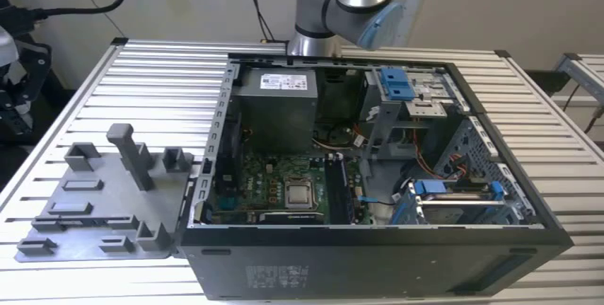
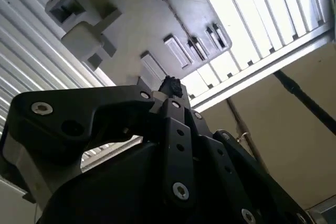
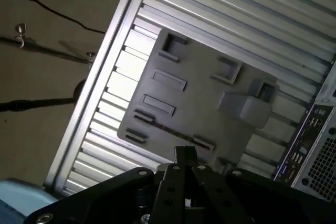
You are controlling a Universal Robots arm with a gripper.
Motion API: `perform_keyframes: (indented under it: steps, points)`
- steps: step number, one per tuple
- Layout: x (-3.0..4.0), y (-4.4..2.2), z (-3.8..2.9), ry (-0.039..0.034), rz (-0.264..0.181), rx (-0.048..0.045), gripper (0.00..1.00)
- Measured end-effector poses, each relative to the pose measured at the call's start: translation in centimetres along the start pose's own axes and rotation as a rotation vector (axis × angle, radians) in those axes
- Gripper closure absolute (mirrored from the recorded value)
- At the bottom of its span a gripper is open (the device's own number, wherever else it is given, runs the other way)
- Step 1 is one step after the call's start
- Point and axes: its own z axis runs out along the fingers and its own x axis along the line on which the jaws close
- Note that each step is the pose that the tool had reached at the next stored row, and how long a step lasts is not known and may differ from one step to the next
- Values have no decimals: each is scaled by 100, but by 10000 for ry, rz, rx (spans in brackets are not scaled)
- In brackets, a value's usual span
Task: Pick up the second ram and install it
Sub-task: 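Pick up the second ram and move it above second insertion slot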
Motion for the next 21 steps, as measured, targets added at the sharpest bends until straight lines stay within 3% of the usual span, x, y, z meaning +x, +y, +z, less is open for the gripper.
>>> perform_keyframes:
  steps: [21]
  points:
    - [0, 0, 0, 166, -3729, 73, 89]
